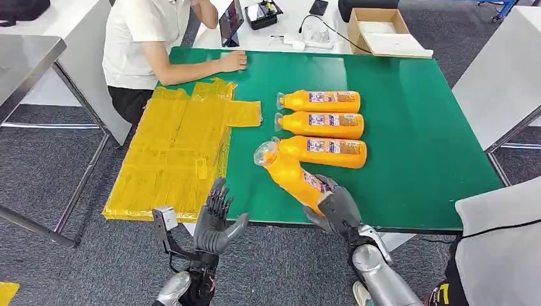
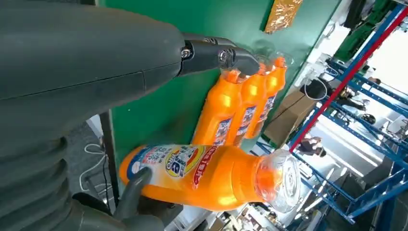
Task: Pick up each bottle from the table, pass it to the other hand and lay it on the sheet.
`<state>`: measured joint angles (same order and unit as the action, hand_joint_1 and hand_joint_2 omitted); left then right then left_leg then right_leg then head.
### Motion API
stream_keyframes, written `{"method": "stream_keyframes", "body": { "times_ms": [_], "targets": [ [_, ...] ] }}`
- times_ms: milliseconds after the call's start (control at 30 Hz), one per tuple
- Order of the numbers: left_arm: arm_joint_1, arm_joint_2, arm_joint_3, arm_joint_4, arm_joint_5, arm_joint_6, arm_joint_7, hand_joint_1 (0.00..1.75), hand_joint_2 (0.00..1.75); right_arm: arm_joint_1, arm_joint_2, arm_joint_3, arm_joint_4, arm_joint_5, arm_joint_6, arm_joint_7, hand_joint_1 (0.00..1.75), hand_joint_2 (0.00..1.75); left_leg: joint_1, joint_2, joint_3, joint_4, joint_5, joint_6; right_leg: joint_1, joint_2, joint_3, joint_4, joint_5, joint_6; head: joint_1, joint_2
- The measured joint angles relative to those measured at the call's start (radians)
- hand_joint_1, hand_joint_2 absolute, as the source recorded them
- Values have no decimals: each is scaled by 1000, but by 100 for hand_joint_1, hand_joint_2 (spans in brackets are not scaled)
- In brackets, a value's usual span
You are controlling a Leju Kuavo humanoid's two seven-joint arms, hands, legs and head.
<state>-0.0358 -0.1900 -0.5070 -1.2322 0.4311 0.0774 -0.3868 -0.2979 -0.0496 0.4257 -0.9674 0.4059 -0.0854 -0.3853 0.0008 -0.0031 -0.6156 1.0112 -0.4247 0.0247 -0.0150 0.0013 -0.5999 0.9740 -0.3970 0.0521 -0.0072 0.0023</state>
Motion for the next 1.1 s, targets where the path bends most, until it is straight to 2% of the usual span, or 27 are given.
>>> {"method": "stream_keyframes", "body": {
  "times_ms": [167, 400, 800, 1100],
  "targets": [
    [-14, 6, -16, 34, -55, 4, 26, 0, 175, 0, 14, 16, -3, -2, 43, -36, 175, 175, 0, 0, 0, 0, 0, 0, 0, 0, 0, 0, 0, 0, 0, 0],
    [-48, 6, -46, 85, -116, -9, 19, 0, 175, -24, 56, 106, -3, -3, 76, -49, 175, 175, 1, 0, -1, 0, 1, 0, 1, 0, -1, 0, 0, 0, 0, 0],
    [-80, -9, -48, 130, 34, -53, 53, 0, 175, -49, 92, 234, -3, -24, 100, -84, 175, 175, 1, 0, -2, 0, 1, 0, 1, -1, -2, 0, 0, 0, 0, 0],
    [-86, -16, -49, 120, 79, -69, 36, 0, 175, -58, 97, 268, -2, -35, 100, -87, 175, 175, 1, 0, -2, 0, 1, 0, 1, -1, -2, 0, 0, 0, 0, 0]
  ]
}}
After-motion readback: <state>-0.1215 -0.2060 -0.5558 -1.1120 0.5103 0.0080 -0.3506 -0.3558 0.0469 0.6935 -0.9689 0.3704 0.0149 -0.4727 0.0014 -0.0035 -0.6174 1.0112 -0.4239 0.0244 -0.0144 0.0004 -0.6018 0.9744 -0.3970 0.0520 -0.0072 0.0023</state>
